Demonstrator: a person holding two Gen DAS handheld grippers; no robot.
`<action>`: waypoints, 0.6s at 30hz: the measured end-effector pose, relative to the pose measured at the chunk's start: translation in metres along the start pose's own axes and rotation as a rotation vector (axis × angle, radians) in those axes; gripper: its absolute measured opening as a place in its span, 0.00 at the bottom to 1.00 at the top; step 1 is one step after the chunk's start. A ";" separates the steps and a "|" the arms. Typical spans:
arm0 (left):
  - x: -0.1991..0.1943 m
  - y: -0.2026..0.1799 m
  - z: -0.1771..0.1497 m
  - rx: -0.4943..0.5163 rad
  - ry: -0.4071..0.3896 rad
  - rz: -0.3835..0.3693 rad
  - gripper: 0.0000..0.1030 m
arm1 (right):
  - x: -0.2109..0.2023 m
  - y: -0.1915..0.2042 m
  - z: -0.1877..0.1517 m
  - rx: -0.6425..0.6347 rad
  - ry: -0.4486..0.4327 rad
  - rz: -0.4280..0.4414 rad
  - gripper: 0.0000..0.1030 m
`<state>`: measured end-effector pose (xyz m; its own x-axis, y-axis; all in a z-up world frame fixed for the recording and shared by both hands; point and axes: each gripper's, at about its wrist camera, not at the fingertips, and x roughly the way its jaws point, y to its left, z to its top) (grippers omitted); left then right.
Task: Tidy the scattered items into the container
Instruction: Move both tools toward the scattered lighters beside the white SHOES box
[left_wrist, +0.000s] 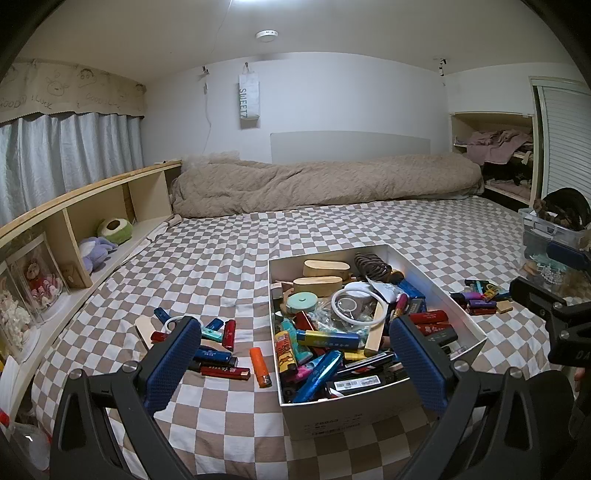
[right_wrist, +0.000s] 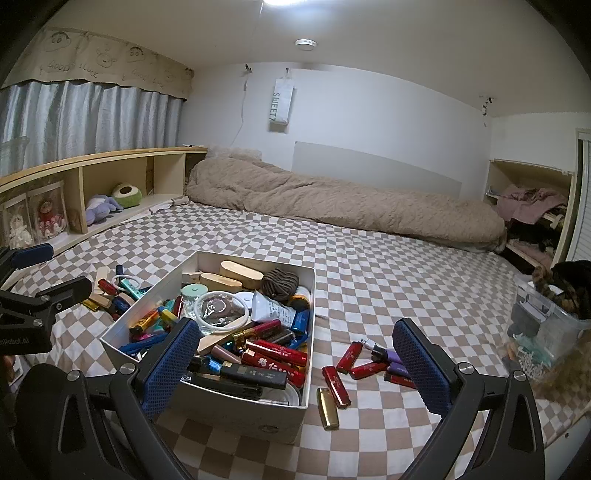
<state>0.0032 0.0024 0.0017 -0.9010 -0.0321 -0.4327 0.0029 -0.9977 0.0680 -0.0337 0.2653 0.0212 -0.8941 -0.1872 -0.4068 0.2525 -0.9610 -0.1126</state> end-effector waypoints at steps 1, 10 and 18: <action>0.000 0.000 0.000 0.000 0.000 -0.001 1.00 | 0.000 0.000 0.000 -0.001 0.001 0.000 1.00; 0.001 0.001 0.001 0.000 0.001 -0.001 1.00 | 0.002 0.000 0.001 -0.004 0.004 0.010 1.00; 0.004 0.002 0.000 0.003 0.004 -0.001 1.00 | 0.001 0.000 0.001 0.004 0.003 0.027 1.00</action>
<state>-0.0001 0.0005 0.0002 -0.8992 -0.0313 -0.4363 0.0006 -0.9975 0.0703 -0.0347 0.2653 0.0220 -0.8857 -0.2125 -0.4128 0.2752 -0.9563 -0.0983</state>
